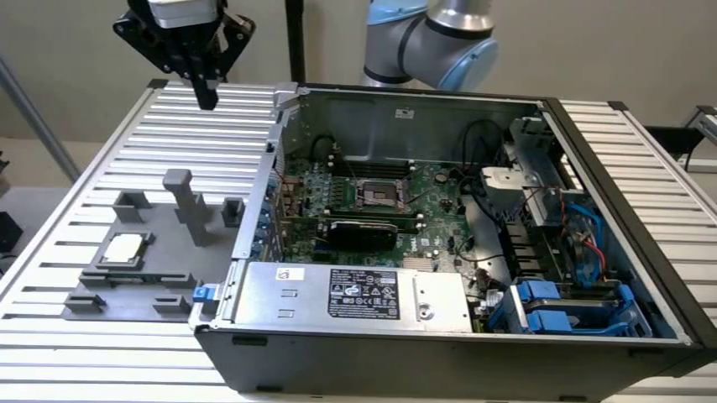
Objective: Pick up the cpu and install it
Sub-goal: 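Reach for the cpu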
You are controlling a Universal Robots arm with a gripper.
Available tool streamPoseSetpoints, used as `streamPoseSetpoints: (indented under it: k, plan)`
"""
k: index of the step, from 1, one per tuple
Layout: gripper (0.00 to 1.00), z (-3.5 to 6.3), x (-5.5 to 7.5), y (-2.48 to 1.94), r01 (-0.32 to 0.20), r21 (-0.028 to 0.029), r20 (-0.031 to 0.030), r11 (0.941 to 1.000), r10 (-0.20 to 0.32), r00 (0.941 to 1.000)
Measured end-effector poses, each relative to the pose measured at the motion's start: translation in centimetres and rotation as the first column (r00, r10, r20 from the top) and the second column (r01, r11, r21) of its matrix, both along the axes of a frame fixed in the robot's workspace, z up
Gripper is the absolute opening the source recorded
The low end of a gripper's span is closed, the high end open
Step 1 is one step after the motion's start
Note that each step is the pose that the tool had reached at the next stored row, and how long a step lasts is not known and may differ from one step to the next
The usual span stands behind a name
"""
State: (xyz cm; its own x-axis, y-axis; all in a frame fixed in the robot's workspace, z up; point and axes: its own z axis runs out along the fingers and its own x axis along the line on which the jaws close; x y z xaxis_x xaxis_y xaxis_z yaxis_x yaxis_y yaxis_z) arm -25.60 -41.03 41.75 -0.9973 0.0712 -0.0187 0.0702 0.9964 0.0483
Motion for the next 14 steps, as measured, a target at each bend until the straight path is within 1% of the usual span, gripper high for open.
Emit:
streamPoseSetpoints:
  k: [14]
  plan:
    - [0.11,-0.59,-6.4,-0.38,0.000,-0.0002,0.0000,1.0000,0.000,1.0000]
